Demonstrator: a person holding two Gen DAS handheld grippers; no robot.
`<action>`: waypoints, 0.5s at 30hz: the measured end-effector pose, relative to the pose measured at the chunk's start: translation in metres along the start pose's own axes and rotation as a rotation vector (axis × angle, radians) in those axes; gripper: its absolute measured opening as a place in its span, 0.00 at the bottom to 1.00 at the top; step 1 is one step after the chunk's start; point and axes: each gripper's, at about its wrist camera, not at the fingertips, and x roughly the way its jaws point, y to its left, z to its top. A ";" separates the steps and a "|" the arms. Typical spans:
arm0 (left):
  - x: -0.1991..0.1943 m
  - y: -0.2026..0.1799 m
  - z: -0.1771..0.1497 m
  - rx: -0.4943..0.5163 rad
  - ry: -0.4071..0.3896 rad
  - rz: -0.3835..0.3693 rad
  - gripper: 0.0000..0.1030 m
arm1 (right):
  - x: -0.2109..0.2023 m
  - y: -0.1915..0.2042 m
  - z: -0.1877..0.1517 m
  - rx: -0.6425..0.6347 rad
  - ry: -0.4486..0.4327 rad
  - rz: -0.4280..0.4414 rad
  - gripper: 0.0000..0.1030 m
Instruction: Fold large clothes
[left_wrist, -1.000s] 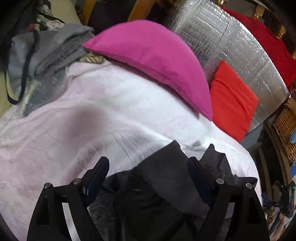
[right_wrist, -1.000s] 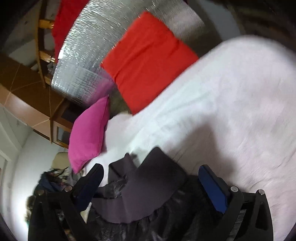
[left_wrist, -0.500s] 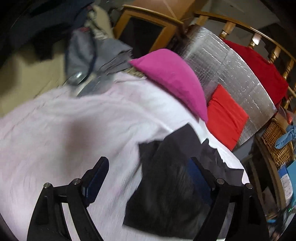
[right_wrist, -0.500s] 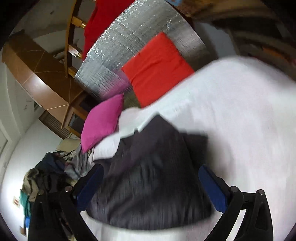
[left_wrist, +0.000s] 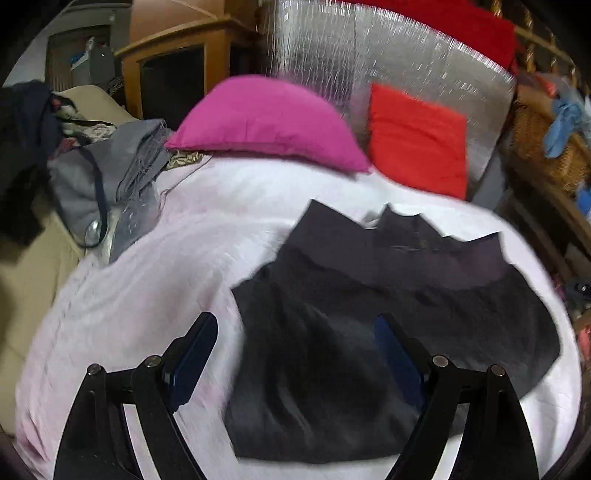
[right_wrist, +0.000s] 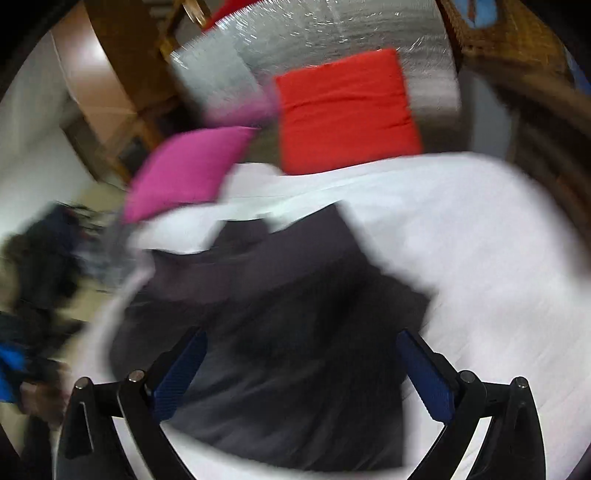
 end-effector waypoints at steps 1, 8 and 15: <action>0.016 0.004 0.011 0.008 0.037 -0.005 0.85 | 0.014 -0.007 0.009 -0.007 0.032 0.006 1.00; 0.091 0.003 0.027 0.088 0.180 -0.038 0.85 | 0.076 -0.031 0.029 -0.027 0.176 -0.006 0.87; 0.123 -0.003 0.023 0.079 0.238 -0.049 0.21 | 0.102 -0.037 0.031 -0.037 0.255 0.013 0.19</action>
